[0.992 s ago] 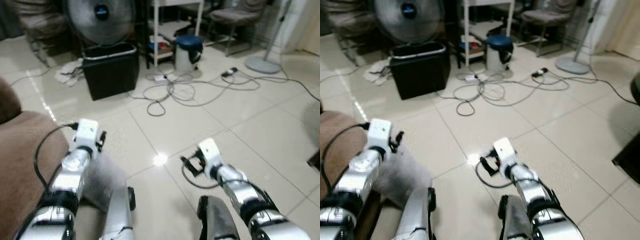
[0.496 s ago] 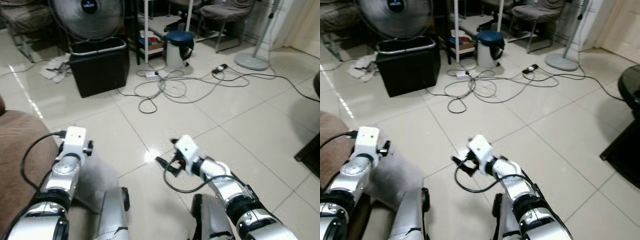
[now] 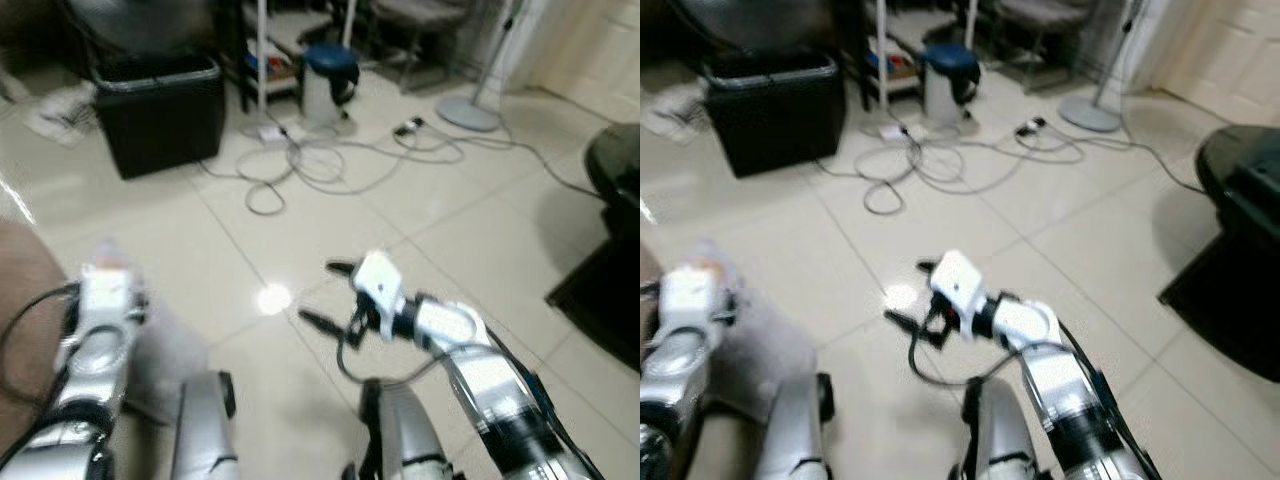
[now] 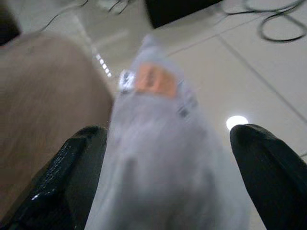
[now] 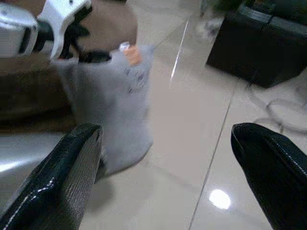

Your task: Move the pillow to the sofa from floor

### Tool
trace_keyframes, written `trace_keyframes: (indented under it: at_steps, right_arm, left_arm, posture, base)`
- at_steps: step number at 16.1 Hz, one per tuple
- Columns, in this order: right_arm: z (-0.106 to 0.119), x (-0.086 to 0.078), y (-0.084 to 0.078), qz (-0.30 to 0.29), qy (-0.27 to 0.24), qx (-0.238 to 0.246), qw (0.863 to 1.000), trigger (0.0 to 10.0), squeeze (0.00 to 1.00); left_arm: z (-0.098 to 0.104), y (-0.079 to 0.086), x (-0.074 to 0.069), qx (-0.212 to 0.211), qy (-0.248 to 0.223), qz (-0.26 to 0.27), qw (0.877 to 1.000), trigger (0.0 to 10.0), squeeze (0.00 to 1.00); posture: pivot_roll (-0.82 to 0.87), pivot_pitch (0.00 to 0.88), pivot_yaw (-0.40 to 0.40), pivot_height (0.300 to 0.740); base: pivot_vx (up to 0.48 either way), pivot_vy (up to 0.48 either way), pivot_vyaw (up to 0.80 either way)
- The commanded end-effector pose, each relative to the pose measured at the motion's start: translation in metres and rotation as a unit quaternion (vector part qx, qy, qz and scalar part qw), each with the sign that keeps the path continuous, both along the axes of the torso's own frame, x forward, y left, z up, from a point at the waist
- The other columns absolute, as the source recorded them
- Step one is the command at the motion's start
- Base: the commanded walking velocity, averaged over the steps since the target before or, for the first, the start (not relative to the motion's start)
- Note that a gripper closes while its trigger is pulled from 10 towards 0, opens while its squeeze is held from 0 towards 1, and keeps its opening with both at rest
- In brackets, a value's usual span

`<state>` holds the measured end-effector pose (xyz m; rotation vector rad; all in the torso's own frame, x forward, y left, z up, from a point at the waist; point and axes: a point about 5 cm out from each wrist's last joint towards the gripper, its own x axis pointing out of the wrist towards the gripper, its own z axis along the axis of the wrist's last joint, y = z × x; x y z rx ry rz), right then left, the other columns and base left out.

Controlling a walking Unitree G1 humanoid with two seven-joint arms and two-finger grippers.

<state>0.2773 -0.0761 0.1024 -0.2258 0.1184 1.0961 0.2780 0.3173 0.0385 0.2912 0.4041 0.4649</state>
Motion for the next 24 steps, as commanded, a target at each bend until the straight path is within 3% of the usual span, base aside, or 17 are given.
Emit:
trace_keyframes:
  at_steps: [1,3,4,7,8,9,16,17,18,24]
  right_arm:
    - [0.006,-0.008,-0.003,0.014,0.008,-0.002,1.0,10.0,0.0]
    - [0.004,-0.014,-0.007,0.016,0.024,-0.014,0.999,10.0,0.0]
    - [0.002,-0.016,-0.009,0.023,0.035,-0.022,0.999,10.0,0.0]
    - [0.004,-0.024,-0.005,0.049,0.054,-0.026,0.997,10.0,0.0]
    - [0.006,-0.027,-0.003,0.064,0.052,-0.029,0.996,10.0,0.0]
    - [0.008,-0.031,-0.004,0.075,0.049,-0.029,0.996,10.0,0.0]
    - [0.01,-0.042,-0.004,0.122,0.052,-0.037,0.99,10.0,0.0]
    - [0.011,-0.043,-0.004,0.125,0.052,-0.036,0.99,10.0,0.0]
    - [0.011,-0.044,-0.004,0.125,0.052,-0.036,0.99,10.0,0.0]
    - [0.01,-0.044,-0.007,0.115,0.05,-0.038,0.991,10.0,0.0]
  left_arm:
    - [-0.004,0.003,-0.007,-0.001,-0.01,0.016,1.0,10.0,1.0]
    - [-0.011,0.011,-0.021,0.014,0.01,0.028,0.999,10.0,1.0]
    - [-0.019,0.015,-0.032,0.002,0.022,0.047,0.999,10.0,1.0]
    - [-0.032,0.013,-0.045,-0.049,0.024,0.059,0.997,10.0,1.0]
    - [-0.034,0.014,-0.049,-0.031,0.037,0.059,0.997,10.0,0.8]
    - [-0.036,0.02,-0.056,0.018,0.065,0.064,0.996,10.0,0.0]
    - [-0.038,0.024,-0.061,0.055,0.092,0.065,0.992,9.7,0.0]
    - [-0.037,0.025,-0.061,0.055,0.087,0.071,0.992,3.1,0.0]
    - [-0.036,0.026,-0.061,0.057,0.085,0.074,0.992,0.0,0.0]
    - [-0.038,0.023,-0.063,0.052,0.076,0.087,0.992,0.0,0.0]
  posture:
    - [-0.05,0.1,-0.201,0.541]
    - [-0.06,0.114,-0.215,0.541]
    - [-0.05,0.125,-0.22,0.541]
    - [-0.06,0.128,-0.217,0.541]
    - [-0.08,0.137,-0.213,0.541]
    - [-0.08,0.137,-0.213,0.541]
    - [-0.08,0.112,-0.217,0.541]
    - [-0.08,0.109,-0.217,0.541]
    - [-0.08,0.109,-0.217,0.541]
    - [-0.08,0.08,-0.215,0.541]
  base:
    - [0.0,0.0,0.0]
    - [0.0,0.0,0.0]
    - [0.0,0.0,0.0]
    - [0.0,0.0,0.0]
    - [0.0,0.0,0.0]
    - [0.0,0.0,0.0]
    - [0.0,0.0,0.0]
    - [0.0,0.0,0.0]
    - [0.0,0.0,0.0]
    - [0.0,0.0,0.0]
